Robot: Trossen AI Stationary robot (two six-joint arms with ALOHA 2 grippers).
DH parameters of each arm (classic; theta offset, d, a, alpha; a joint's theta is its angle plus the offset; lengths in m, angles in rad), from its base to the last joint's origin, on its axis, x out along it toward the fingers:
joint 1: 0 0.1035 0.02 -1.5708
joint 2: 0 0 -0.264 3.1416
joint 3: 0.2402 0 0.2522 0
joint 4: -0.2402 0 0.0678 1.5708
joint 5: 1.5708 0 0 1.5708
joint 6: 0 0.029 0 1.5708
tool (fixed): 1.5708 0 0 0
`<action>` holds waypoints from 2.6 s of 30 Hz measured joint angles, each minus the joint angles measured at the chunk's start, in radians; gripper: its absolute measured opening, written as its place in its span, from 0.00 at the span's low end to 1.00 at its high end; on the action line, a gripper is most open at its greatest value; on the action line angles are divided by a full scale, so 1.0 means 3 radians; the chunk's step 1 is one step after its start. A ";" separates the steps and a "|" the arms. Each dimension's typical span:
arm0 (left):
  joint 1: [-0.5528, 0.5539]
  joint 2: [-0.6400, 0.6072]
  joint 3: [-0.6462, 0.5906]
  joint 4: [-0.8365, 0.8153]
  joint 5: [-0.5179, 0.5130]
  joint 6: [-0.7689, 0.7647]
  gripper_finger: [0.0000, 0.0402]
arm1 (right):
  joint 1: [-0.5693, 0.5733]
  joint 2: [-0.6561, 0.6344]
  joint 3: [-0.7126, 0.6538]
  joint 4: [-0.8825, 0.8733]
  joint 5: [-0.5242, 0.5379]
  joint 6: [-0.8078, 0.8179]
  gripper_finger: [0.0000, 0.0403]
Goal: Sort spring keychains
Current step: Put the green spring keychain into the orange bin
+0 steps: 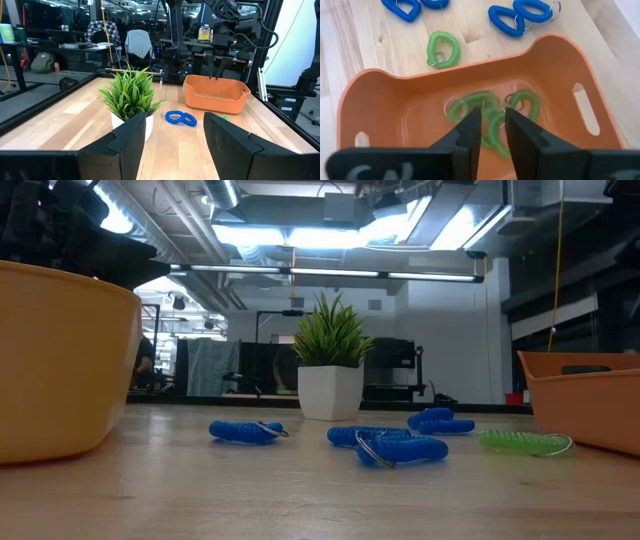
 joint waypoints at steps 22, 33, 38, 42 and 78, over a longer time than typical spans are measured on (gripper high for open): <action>0.0000 0.0000 0.0000 0.0001 0.0000 0.0000 0.49 | -0.0015 0.0000 0.0001 0.0090 0.0174 -0.0242 0.27; -0.0001 0.0000 0.0000 0.0001 0.0000 0.0000 0.49 | -0.0446 -0.0001 0.0029 0.0594 0.0042 -0.1407 0.27; 0.0000 0.0000 0.0001 0.0001 0.0000 0.0000 0.49 | -0.0708 -0.0001 0.0029 0.0919 -0.0134 -0.2012 0.27; -0.0001 0.0000 0.0000 0.0001 0.0000 0.0000 0.49 | -0.0897 -0.0001 0.0029 0.1168 -0.0304 -0.2450 0.27; 0.0000 0.0001 0.0000 0.0001 0.0000 0.0000 0.49 | -0.1774 0.0676 0.0263 0.2114 -0.1715 -0.3914 0.27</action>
